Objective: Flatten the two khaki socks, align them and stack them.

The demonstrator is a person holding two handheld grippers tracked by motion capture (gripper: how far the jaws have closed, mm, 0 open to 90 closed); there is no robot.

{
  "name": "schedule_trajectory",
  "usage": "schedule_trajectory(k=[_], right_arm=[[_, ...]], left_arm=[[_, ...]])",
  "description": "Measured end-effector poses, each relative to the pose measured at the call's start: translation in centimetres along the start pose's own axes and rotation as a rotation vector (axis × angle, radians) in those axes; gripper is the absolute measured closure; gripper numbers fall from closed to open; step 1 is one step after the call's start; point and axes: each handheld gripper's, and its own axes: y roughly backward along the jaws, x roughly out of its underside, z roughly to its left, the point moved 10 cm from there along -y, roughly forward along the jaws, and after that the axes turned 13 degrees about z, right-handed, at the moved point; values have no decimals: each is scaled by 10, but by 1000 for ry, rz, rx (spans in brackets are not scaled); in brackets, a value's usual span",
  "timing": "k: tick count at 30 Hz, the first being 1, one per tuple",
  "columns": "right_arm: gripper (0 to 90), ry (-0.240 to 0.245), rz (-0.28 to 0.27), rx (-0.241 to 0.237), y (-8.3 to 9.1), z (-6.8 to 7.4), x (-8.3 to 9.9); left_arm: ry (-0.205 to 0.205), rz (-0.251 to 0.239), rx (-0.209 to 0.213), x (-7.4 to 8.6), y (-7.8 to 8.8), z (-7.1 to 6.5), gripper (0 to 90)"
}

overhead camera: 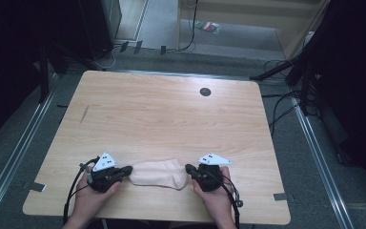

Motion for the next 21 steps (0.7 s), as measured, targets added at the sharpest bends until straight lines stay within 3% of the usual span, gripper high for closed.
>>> schedule_trajectory(k=[6, 12, 15, 18, 21], right_arm=[[900, 4, 9, 40, 0, -6, 0], [900, -24, 61, 86, -10, -21, 4], [900, -15, 70, 106, -12, -23, 5], [900, -15, 73, 103, -15, -22, 6], [885, 3, 55, 80, -16, -18, 6]], left_arm=[[-18, 6, -12, 0, -2, 0, 875], [-42, 13, -41, 0, -2, -1, 886], [-43, 10, -43, 0, -2, -1, 886], [-33, 8, -14, 0, -2, -3, 869], [-46, -6, 9, -2, -2, -9, 774]])
